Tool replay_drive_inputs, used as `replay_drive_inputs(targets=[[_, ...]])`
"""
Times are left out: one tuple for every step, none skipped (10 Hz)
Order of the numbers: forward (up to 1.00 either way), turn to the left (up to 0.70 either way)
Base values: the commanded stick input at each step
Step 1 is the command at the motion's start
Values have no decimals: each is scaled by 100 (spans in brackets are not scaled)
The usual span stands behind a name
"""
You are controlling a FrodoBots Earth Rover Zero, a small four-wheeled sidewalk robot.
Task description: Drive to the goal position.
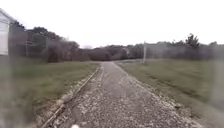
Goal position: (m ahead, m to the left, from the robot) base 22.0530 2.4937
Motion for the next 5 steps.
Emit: replay_drive_inputs(targets=[[70,0],[70,0],[70,0],[70,0],[70,0]])
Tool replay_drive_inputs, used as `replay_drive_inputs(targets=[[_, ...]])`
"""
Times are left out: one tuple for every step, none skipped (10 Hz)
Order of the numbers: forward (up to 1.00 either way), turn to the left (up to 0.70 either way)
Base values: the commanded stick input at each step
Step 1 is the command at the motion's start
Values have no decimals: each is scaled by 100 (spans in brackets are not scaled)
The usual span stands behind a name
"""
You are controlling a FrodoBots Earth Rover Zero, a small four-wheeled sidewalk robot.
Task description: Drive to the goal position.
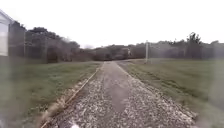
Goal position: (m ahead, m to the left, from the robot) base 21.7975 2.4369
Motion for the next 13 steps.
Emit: replay_drive_inputs(targets=[[70,0],[70,0],[70,-2],[70,-16],[70,-30],[70,-14],[70,-5],[70,0],[70,0],[70,0],[70,0],[70,0],[70,0]])
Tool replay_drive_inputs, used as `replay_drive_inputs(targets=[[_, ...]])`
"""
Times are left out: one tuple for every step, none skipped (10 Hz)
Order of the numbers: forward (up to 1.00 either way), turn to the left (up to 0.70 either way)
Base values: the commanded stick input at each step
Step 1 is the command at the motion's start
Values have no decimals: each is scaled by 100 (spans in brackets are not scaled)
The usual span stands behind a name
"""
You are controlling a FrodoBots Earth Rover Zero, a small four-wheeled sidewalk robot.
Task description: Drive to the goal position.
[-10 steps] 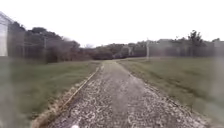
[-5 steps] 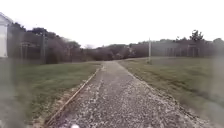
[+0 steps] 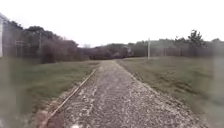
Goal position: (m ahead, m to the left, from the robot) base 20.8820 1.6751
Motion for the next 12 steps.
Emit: replay_drive_inputs(targets=[[70,0],[70,0],[70,0],[70,5],[70,12],[70,20],[70,29],[70,0],[70,0],[70,0],[70,0],[70,0]])
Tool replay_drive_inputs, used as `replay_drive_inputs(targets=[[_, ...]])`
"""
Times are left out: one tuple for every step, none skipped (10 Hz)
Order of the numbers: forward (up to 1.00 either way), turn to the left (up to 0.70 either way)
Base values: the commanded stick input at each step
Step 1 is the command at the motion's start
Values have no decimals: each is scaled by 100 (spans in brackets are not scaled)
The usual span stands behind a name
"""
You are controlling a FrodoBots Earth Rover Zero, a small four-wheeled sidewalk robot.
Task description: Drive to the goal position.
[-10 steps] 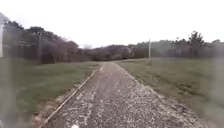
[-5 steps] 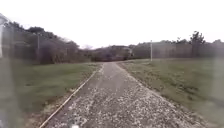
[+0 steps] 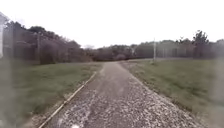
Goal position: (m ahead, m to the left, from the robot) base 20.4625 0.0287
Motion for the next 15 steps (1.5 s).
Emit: replay_drive_inputs(targets=[[70,0],[70,0],[70,0],[70,0],[70,0],[70,0],[70,0],[70,0],[70,0],[70,0],[70,0],[70,0],[70,-2],[70,-34],[70,-23]])
